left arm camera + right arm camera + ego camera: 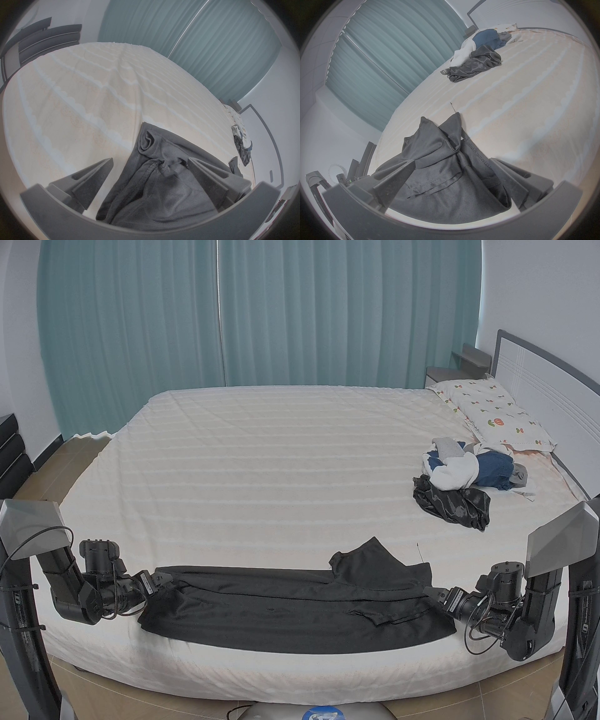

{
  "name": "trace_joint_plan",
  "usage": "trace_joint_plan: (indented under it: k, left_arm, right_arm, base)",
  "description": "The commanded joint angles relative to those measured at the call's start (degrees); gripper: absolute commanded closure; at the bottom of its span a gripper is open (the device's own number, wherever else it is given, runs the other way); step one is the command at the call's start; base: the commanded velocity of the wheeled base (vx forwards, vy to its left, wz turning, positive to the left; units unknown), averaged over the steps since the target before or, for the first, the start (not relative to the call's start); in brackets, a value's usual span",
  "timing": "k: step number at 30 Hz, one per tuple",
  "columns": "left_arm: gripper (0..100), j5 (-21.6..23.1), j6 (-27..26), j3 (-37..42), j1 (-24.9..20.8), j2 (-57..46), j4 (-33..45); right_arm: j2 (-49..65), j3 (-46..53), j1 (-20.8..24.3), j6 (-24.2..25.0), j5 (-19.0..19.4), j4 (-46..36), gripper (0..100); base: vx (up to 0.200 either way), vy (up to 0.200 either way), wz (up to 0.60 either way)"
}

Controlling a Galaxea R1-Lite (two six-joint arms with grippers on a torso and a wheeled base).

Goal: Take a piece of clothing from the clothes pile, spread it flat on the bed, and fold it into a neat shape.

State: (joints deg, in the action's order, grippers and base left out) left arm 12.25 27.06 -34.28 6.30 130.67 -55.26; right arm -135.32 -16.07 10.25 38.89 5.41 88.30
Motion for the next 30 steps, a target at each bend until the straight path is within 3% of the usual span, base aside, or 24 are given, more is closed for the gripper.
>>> trace_joint_plan:
  k: [1, 11, 12, 23, 30]
  left_arm:
    - [0, 0.05, 0.01, -0.44, 0.29, -0.33, -0.02]
    - [0, -0.47, -0.7, -1.05, -0.15, 4.68, -4.95]
    - [100, -0.65, -0.87, -0.79, -0.24, 5.21, -5.91]
    - [100, -1.18, -4.21, 2.2, 0.64, 4.86, -7.32]
    - [100, -5.13, -4.21, 2.2, 1.34, 4.68, -9.08]
  right_arm:
    - [-0.74, 0.16, 0.03, 0.05, -0.05, 0.56, 0]
    - [-0.74, 0.16, 0.29, 0.05, -0.14, 1.18, 0]
    - [-0.74, 0.16, 0.29, 0.05, -0.14, 1.18, 0]
    - [-0.74, 0.16, 0.12, 0.05, -0.14, 1.18, 0]
    - [-0.74, 0.16, 0.12, 0.05, -0.14, 1.18, 0]
  base:
    - [0.0, 0.0, 0.0]
    - [0.0, 0.0, 0.0]
    - [0.0, 0.0, 0.0]
    - [0.0, 0.0, 0.0]
    - [0.0, 0.0, 0.0]
